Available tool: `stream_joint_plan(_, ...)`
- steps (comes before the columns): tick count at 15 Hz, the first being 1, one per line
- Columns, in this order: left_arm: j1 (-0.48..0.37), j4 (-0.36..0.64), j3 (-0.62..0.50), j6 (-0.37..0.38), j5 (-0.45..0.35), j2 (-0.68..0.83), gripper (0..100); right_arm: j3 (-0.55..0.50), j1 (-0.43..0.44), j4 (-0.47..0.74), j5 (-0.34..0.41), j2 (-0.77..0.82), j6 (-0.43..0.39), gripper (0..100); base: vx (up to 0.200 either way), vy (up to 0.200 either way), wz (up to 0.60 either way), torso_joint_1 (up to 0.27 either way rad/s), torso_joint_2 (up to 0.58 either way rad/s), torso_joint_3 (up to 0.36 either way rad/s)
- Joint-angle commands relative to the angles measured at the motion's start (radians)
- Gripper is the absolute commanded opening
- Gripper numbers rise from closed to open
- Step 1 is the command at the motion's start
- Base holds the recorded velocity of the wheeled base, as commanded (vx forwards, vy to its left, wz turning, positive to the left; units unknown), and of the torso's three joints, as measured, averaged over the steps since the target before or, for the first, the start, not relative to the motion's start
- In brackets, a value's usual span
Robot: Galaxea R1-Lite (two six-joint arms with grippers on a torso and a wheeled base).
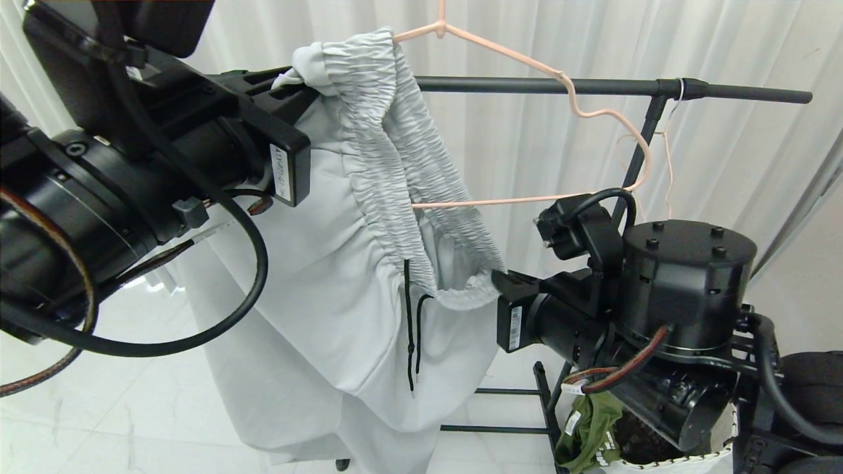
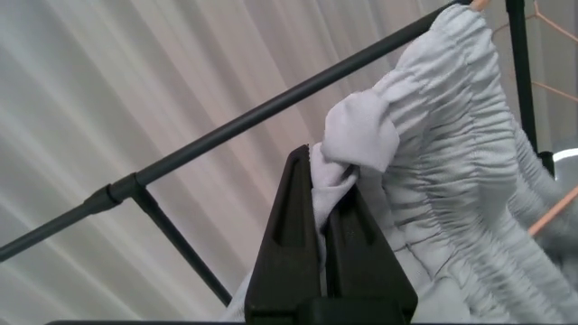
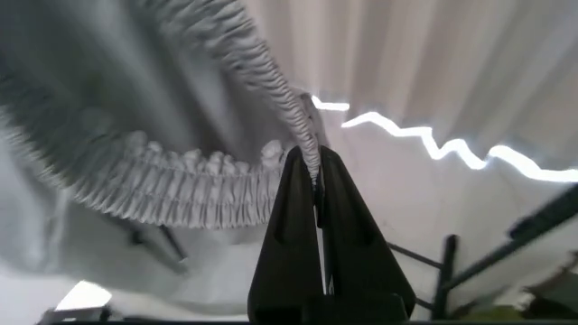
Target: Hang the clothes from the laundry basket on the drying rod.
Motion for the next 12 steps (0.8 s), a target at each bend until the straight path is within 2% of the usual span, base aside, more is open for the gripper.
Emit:
stream_joint_plan(1, 0.011, -0.001, 0.009, 0.004, 0.001, 0.0, 0, 0.0, -0.077, 0.0, -0.015, -0.029, -0.009, 0, 0.0, 0.0, 0.0, 0.0, 0.0, 0.0)
stream_joint_plan(7, 0.047, -0.002, 0.059, 0.024, -0.002, -0.012, 0, -0.001, -0.263, 0.0, -0.005, -0.106, -0.101, 0, 0.0, 0.0, 0.0, 0.0, 0.0, 0.0)
stream_joint_plan(9, 0.047, -0.002, 0.093, 0.057, -0.002, -0.031, 0, -0.003, -0.29, 0.0, -0.001, -0.11, -0.121, 0, 0.0, 0.0, 0.0, 0.0, 0.0, 0.0)
stream_joint_plan(12, 0.073, -0.002, 0.121, 0.068, -0.005, -0.049, 0, -0.006, -0.304, 0.0, -0.001, -0.11, -0.131, 0, 0.0, 0.0, 0.0, 0.0, 0.0, 0.0)
